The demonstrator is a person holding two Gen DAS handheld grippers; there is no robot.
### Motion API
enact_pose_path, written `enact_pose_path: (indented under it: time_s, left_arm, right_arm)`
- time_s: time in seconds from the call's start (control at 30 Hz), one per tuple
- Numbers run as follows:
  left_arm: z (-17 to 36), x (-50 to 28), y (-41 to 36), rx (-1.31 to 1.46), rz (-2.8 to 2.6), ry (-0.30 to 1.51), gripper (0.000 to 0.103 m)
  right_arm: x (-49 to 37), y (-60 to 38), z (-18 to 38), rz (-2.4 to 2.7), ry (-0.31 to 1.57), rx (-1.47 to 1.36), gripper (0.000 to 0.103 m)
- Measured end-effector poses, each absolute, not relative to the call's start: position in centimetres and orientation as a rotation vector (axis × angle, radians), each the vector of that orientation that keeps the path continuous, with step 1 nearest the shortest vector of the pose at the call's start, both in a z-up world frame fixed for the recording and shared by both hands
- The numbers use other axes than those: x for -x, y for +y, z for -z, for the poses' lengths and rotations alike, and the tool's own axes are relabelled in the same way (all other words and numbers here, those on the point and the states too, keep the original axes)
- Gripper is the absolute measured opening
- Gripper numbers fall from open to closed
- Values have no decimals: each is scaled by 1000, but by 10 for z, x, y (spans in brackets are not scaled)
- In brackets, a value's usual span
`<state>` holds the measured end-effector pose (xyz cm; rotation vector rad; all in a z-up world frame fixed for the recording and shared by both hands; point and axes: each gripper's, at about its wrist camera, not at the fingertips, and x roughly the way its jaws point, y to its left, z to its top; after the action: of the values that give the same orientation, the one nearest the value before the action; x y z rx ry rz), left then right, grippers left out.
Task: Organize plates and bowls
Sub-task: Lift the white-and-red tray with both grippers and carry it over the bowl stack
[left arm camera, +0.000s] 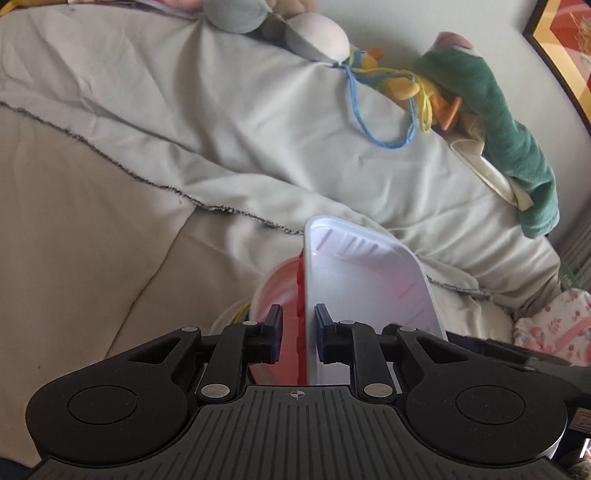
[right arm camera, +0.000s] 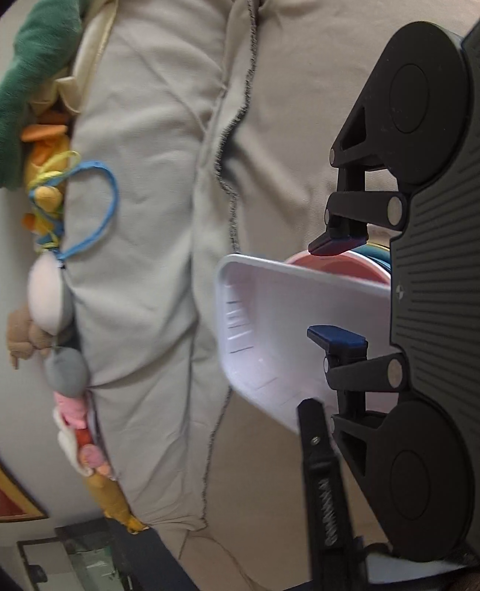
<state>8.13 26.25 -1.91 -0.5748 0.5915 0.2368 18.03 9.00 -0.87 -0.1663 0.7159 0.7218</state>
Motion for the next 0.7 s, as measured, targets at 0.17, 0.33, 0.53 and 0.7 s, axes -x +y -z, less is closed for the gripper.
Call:
enact_pose_path:
  time_s: [0.17,0.33,0.53,0.7]
  left_arm:
    - [23,-76,272,647,-178,589,20]
    - [23,-80,277,670,-170,578,20]
    - [20,-95,280,670,-145,578,20]
    - [18,-85,276,672,-147,576,20]
  right_arm:
    - [-176,95,12,-740,730,165,42]
    - [-173,114,3,-771,685,202,43]
    - [-187,125,6,-721,687,232,43]
    - [-188,111,10,-690,708,208,43]
